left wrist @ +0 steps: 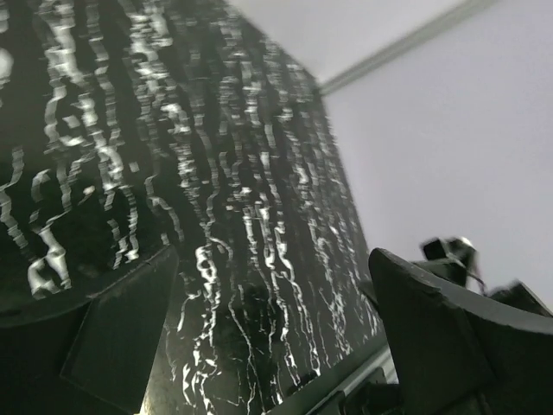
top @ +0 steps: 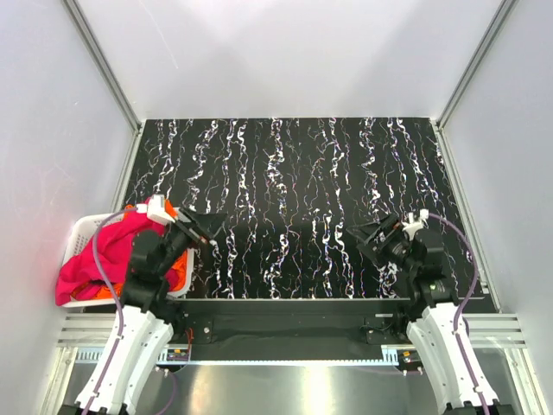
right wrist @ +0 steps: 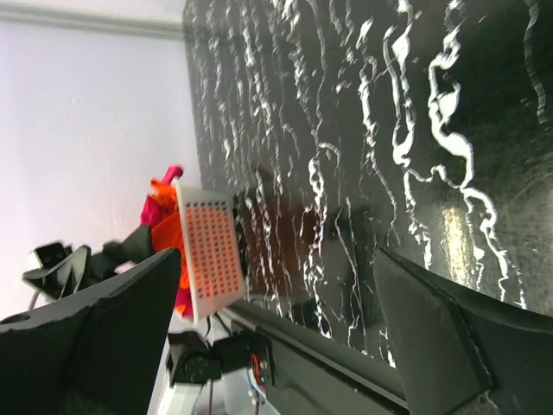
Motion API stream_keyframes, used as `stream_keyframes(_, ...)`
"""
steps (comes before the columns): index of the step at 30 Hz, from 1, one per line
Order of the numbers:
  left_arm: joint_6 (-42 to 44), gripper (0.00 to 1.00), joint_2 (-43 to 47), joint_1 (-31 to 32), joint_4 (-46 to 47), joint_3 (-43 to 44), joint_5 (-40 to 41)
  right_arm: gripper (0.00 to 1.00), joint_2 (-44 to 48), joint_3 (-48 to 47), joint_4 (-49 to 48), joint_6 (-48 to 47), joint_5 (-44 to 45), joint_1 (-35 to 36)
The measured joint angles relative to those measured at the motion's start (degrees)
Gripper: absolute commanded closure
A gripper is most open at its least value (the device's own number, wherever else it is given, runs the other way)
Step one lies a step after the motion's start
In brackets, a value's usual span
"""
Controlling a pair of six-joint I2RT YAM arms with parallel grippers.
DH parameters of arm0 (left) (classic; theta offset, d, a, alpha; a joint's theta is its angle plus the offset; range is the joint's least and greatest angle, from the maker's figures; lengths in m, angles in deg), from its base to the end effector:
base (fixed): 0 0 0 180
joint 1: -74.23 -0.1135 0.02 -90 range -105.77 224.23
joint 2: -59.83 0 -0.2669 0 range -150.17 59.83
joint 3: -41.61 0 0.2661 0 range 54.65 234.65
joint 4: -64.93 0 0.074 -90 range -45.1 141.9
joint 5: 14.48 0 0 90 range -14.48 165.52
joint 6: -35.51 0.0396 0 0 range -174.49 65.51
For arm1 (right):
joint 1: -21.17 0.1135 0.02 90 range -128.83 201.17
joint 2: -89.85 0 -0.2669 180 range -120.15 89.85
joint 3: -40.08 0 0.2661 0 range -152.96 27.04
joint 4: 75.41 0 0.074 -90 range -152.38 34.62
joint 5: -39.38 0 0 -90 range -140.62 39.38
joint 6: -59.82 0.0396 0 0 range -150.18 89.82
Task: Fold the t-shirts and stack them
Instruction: Grab the tshirt from the pile
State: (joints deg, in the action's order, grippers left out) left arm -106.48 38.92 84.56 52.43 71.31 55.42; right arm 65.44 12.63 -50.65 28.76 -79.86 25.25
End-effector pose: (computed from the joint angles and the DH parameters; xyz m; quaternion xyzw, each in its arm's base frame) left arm 0.1398 -0.0393 0.2422 -0.1439 0.7139 -0.4574 0.5103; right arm 0.1418 0.0295 0.1977 0.2432 0.7761 0.4619 0.3538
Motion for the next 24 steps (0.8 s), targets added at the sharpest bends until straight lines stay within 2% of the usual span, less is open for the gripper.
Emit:
stream_keyframes(4,0.85,0.01,-6.82,0.02,-12.35,9.64,5.75,0.00,-5.25,-7.19,7.04,-1.49,4.66,0.00)
stream_keyframes(9,2.56,0.01,-14.27,0.00,-29.68,24.79,17.22,0.00,-11.69,-16.00,17.05,-5.18,6.71,0.00)
stream_keyframes(18,3.54,0.01,-16.15,-1.20,-46.40,41.24,34.34,0.01,-20.98,-25.88,27.04,-8.79,7.41,0.00)
stream_keyframes(24,-0.57,0.06,-27.08,-3.28,-62.47,55.04,40.00,0.01,-28.48,-34.88,32.13,-14.23,7.13,0.00)
